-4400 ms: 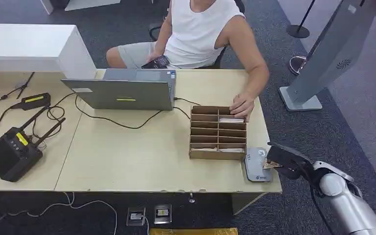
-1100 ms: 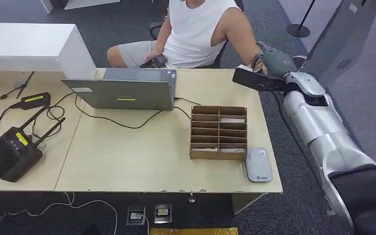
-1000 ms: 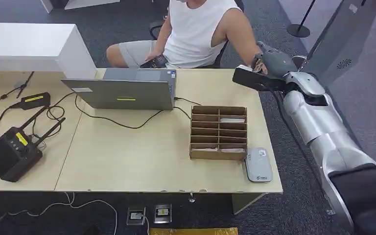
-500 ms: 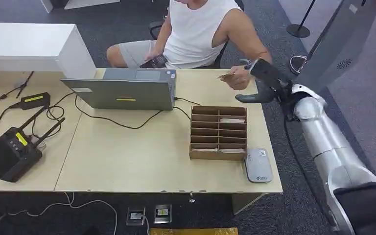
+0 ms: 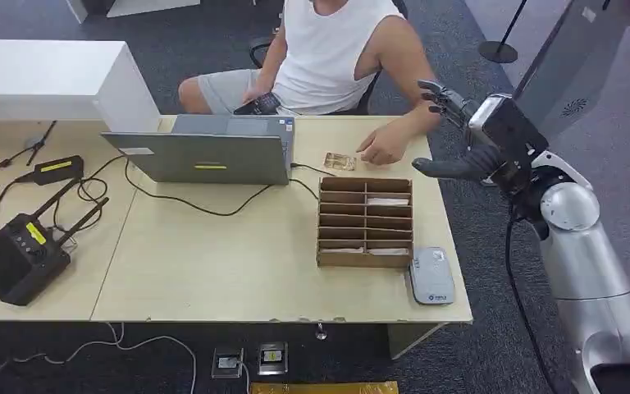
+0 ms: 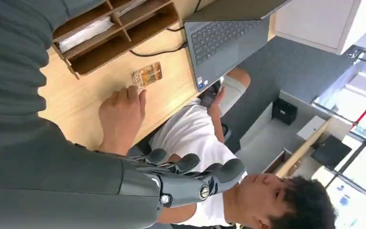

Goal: Pass the card to the sensor for recognition and then transmit it.

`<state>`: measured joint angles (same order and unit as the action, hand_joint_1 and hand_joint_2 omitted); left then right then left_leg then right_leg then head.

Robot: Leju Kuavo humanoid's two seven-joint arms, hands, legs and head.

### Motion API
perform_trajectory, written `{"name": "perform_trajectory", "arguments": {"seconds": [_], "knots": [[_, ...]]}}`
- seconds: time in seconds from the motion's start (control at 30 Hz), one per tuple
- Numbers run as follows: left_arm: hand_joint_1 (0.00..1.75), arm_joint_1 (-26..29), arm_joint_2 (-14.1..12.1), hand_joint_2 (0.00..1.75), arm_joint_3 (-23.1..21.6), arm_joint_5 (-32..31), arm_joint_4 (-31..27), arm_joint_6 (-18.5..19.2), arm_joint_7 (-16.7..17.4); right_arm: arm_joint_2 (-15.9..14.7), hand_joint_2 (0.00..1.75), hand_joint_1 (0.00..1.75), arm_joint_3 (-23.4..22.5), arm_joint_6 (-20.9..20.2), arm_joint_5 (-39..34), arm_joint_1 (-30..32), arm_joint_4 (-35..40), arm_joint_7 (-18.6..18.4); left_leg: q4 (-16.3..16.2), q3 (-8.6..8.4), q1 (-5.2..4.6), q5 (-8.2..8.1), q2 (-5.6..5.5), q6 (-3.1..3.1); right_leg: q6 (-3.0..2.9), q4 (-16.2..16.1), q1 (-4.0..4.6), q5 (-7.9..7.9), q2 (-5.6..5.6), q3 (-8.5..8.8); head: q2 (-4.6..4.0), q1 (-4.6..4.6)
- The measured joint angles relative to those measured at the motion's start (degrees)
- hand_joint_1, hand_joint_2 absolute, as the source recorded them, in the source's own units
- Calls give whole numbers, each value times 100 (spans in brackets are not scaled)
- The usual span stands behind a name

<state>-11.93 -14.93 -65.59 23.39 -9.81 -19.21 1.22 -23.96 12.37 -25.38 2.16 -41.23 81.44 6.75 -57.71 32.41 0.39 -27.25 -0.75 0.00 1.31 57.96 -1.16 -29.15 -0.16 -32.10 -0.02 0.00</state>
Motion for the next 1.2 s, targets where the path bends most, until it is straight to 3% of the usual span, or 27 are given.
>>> {"name": "perform_trajectory", "arguments": {"seconds": [0.27, 0.5, 0.7, 0.9, 1.2], "knots": [[0, 3, 0, 0, 0, 11, 0, 2, 0, -87, 175, 0, -94, -219, -422, 122, 339, -112, 0, 3, 0, -1, 0, 0, 0, 0, 0, -1, -2, -1, 0, 0], [0, 7, -11, 0, 0, 17, 15, 13, -2, -179, 175, 0, -210, -426, -273, 559, 958, -693, 0, 4, 2, -1, -2, 0, 0, -1, 2, -1, -5, 0, 0, -2], [0, 14, -33, 0, -2, 28, 33, 48, -2, -280, 175, 0, -197, -566, 941, 1213, 1598, -1189, 1, 4, 2, -1, -1, 0, -1, -1, 3, -2, -4, -1, 0, 0], [0, 27, -31, 0, -2, 116, 46, 35, 0, -332, 175, 0, -109, -573, 2414, 1716, 2161, -1396, 2, 6, 3, -2, -1, 0, -1, -1, 4, -2, -2, -2, 0, 0], [0, 40, -28, 0, -2, 146, 46, 37, 17, -271, 175, 0, -55, -603, 3159, 2257, 2885, -1578, 2, 5, 3, -2, -1, 0, -2, -1, 4, -3, -3, -1, 0, -2]]}}
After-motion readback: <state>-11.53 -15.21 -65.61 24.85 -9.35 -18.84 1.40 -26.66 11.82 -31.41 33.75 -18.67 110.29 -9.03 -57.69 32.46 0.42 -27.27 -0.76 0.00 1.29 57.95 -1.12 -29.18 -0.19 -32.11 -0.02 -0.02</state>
